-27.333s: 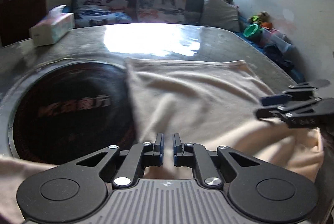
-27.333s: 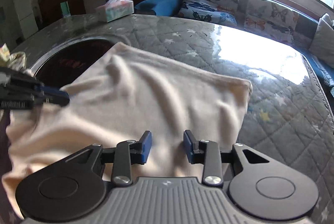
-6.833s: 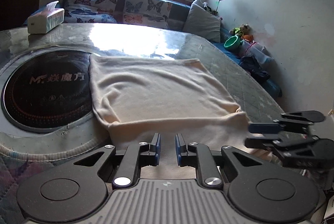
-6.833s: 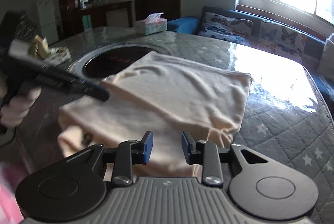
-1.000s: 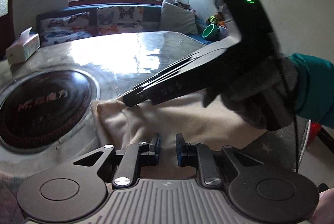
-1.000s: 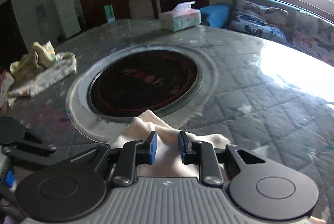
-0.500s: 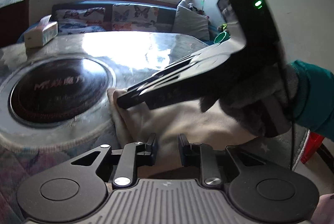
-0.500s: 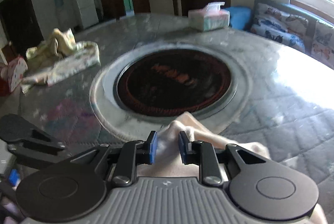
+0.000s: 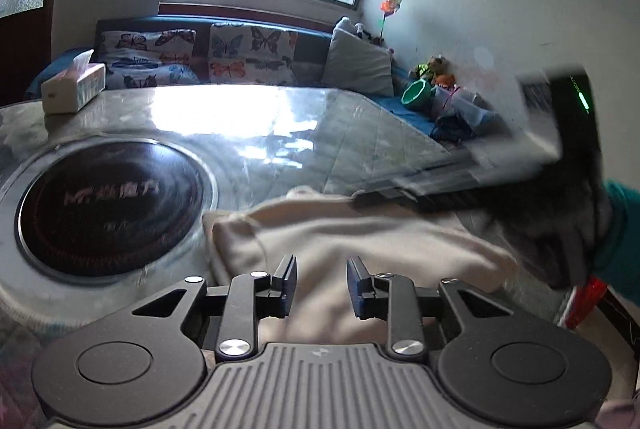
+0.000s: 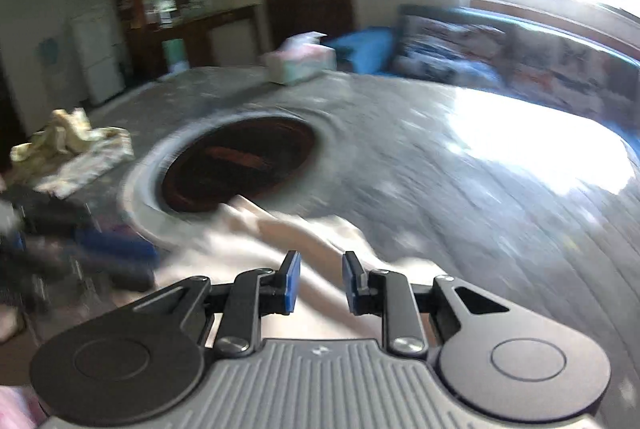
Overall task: Fold clothes
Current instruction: 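Fold the held sleeve across the sweatshirt body with the right gripper, then open the right gripper and smooth the folded side flat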
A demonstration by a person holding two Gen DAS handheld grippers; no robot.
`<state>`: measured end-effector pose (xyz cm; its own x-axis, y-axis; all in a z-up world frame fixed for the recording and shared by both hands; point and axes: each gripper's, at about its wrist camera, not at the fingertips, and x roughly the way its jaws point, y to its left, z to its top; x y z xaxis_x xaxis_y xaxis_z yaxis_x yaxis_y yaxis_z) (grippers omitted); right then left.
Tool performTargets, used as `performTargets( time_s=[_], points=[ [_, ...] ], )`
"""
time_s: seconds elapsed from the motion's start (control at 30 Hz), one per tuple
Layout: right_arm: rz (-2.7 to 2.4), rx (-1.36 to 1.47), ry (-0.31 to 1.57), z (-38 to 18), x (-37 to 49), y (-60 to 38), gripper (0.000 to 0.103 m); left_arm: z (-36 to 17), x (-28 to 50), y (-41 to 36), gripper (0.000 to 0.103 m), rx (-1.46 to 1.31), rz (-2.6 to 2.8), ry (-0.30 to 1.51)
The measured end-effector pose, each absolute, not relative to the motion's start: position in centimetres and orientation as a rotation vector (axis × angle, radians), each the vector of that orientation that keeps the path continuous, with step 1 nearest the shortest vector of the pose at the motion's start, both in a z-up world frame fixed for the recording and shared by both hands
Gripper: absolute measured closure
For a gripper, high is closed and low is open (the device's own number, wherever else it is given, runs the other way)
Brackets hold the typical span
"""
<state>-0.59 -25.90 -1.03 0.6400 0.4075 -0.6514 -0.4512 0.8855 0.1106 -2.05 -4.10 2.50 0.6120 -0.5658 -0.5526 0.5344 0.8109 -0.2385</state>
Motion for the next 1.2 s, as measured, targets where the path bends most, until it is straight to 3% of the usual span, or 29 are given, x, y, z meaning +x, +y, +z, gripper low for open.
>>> performTargets(
  time_s=[0.37,0.83,1.2],
  points=[
    [0.285,0.031,0.756,-3.9,-0.7,-33.3,0.083,-0.6,2.0,-5.7,0.073,0.000,-0.584,0.740],
    [0.338,-0.055,0.733,-2.4,-2.2,-32.6,0.083,0.7,1.1,-6.2,0.072,0.006,-0.575,0.727],
    [0.469,-0.174,0.713,-1.5,-8.5,-29.2,0.083,1.7,-3.2,-11.8,0.072,0.090,-0.782,0.652]
  ],
)
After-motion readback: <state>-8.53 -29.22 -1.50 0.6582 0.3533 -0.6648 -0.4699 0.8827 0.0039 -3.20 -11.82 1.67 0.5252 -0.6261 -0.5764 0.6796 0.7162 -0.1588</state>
